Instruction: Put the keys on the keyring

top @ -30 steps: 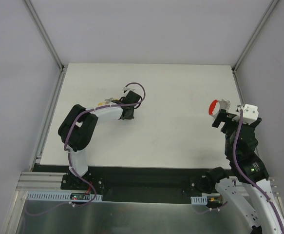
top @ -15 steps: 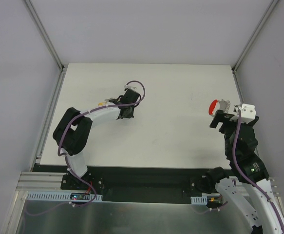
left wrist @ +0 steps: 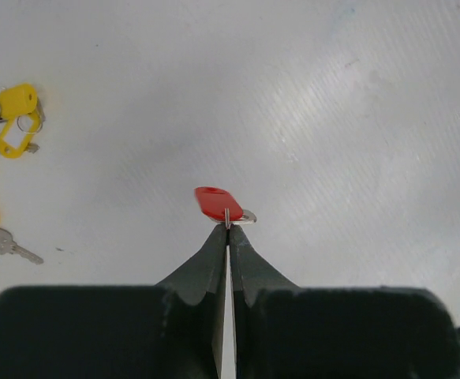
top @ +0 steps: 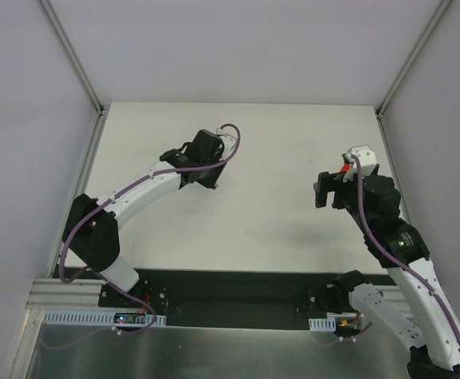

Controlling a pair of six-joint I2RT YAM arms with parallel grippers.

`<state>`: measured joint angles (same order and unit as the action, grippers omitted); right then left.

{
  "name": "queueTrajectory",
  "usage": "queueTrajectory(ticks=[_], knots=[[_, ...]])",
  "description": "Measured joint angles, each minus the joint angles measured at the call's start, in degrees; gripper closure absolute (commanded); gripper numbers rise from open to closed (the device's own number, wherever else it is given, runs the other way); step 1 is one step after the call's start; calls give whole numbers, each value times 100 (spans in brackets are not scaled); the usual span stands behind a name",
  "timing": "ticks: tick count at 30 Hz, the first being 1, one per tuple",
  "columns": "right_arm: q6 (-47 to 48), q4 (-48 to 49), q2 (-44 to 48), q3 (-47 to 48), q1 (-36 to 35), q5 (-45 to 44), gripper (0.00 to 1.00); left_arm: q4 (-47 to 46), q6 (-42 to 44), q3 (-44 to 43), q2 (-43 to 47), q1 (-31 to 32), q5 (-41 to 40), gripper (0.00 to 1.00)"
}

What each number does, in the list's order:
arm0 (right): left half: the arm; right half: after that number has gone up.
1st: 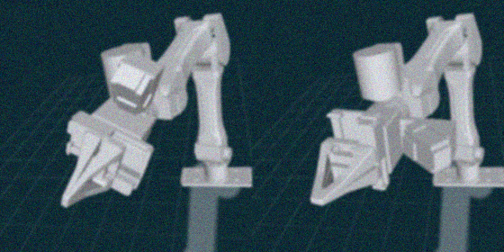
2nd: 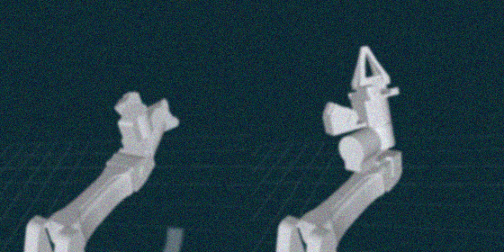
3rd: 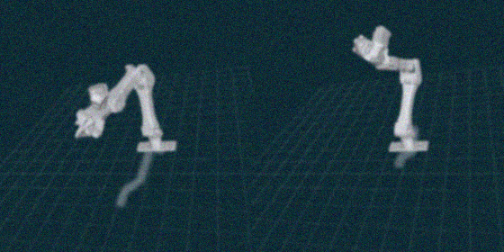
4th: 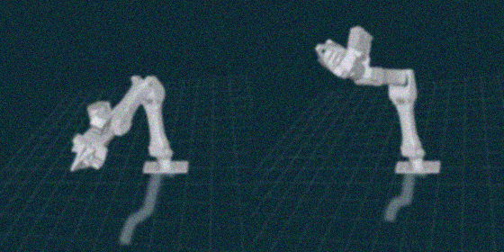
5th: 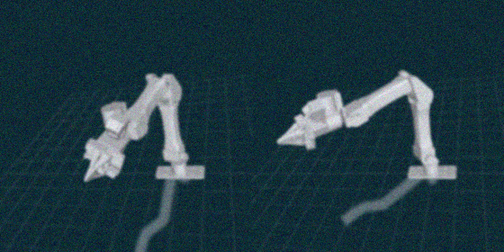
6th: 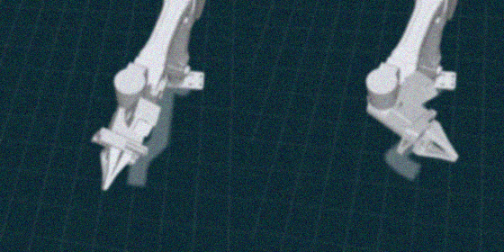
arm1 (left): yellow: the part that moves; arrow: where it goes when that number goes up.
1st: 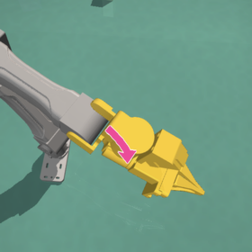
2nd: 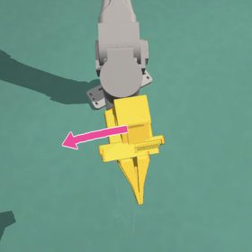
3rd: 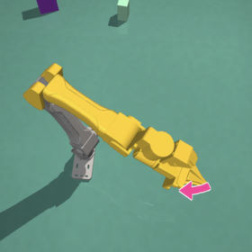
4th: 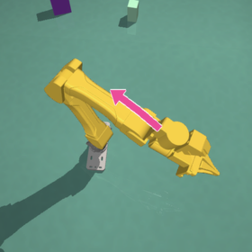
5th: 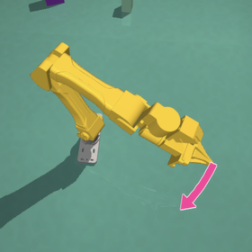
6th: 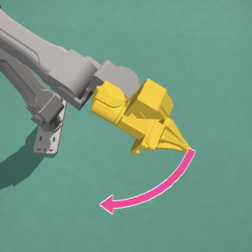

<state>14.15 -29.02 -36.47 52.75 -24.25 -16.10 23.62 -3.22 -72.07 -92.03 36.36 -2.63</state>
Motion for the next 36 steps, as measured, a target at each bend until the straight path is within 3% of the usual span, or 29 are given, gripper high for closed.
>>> queueTrajectory(ticks=[8,16,26,36], knots=[[11,833,-166,-610,-13,2483,1,1244,1346,-490,710,463,669,100],[-70,2610,-415,-1694,-157,4096,15,2072,2208,-820,1250,949,1311,100],[-144,4319,-1460,-1869,-944,5174,44,2599,2448,-1298,1266,1320,2240,100],[-28,4640,-1919,-1469,-1558,5648,54,2649,2640,-1322,1425,1322,3075,100]])
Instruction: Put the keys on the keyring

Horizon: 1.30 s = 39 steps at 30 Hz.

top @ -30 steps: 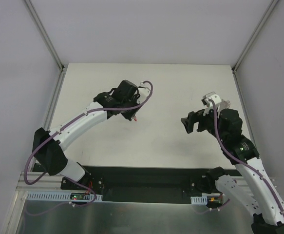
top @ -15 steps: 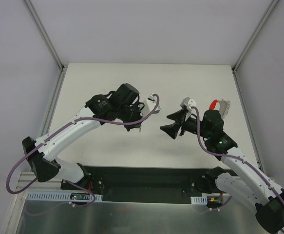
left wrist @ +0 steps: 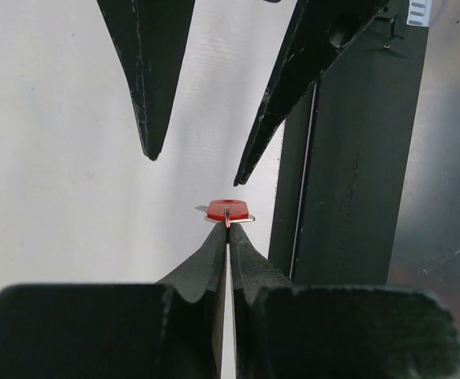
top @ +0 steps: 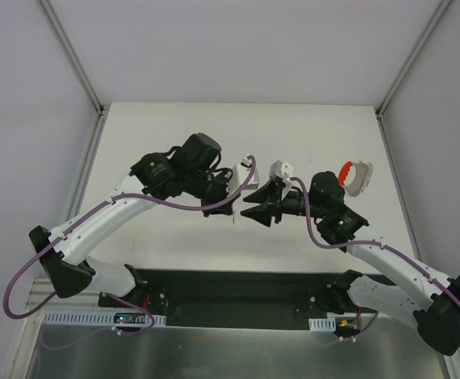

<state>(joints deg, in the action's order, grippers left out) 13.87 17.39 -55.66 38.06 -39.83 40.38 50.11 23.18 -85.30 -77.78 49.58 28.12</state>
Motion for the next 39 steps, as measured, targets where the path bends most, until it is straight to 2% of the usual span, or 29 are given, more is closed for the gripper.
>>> queueTrajectory(ticks=[13,14,19,25,27,30,31,32,35,39], knots=[[142,7,-166,315,-232,369,65,35,31,-114,17,0,212,100],[153,-7,-175,317,-245,385,69,35,31,-125,17,0,214,100],[212,-46,-219,330,-293,439,74,39,33,-160,17,0,284,100],[243,-133,-302,444,-354,518,87,46,33,-168,17,0,297,100],[254,-142,-304,448,-376,538,98,68,35,-168,17,0,299,100],[275,-164,-304,448,-393,535,99,114,33,-168,17,0,308,100],[280,-173,-304,448,-398,533,99,122,33,-168,17,0,308,98],[282,-175,-302,448,-400,527,99,122,31,-168,17,0,293,87],[291,-179,-275,448,-409,439,99,118,11,-168,24,0,232,72],[282,-177,-68,428,-420,205,99,-232,-116,39,249,0,-61,61]])
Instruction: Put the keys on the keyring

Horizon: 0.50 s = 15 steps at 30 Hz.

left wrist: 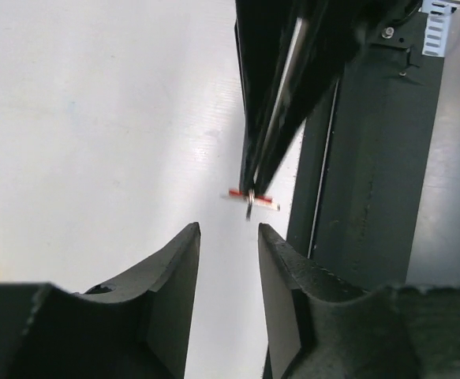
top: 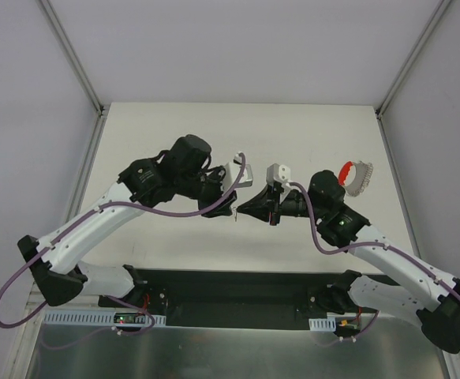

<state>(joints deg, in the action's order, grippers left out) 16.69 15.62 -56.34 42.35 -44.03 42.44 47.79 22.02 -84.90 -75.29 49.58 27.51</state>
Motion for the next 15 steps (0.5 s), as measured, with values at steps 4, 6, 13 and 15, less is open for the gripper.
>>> queueTrajectory(ticks=[4,6,13,15], knots=[[-55,120,413,-164,-4,-280,99,-826,-197,896,931,-17,-297,58],[-127,269,621,-289,-4,-428,99,-1266,-356,1353,1447,-72,-361,57],[-525,931,1023,-802,-7,-796,99,-2953,-1202,2302,2321,-852,293,56],[-640,1121,1049,-887,-7,-870,99,-3237,-1390,2315,2221,-942,590,57]])
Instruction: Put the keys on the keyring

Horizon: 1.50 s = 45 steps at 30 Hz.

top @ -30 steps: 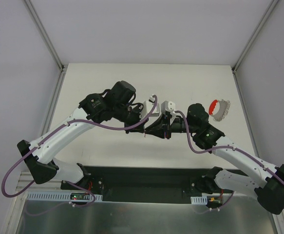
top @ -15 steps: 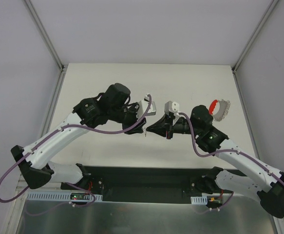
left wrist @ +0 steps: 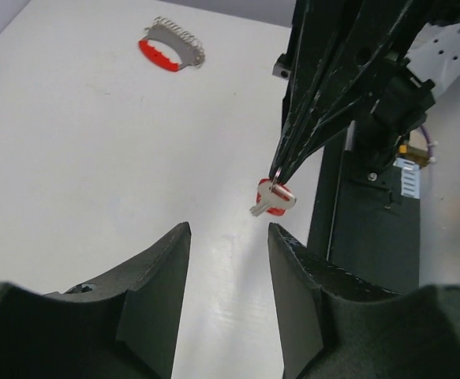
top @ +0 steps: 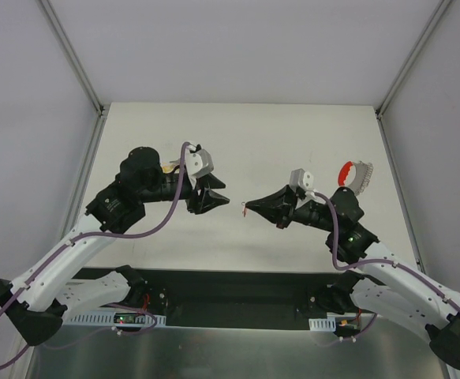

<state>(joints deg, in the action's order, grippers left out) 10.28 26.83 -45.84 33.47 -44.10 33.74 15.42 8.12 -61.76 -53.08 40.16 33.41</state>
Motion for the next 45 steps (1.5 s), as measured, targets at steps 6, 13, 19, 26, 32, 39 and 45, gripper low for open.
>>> queueTrajectory(ticks=[6,13,19,26,32,39,45], knots=[[-442,713,68,-291,2,-216,99,-682,-424,85,-446,-13,809,59],[-946,1512,63,-577,2,-376,99,-1322,-721,291,-514,-13,1239,62],[-1241,1971,7,-619,2,-420,99,-1757,-960,415,-632,-15,1412,66],[-1453,2330,-144,-619,2,-415,99,-1985,-1126,455,-708,-13,1464,71],[-1585,2522,-295,-619,2,-400,99,-2151,-1226,455,-719,-15,1602,78],[-1696,2697,-396,-619,9,-396,99,-2286,-1349,459,-730,-52,1716,91],[-1718,2712,-407,-621,37,-398,99,-2356,-1375,498,-730,-52,1757,100]])
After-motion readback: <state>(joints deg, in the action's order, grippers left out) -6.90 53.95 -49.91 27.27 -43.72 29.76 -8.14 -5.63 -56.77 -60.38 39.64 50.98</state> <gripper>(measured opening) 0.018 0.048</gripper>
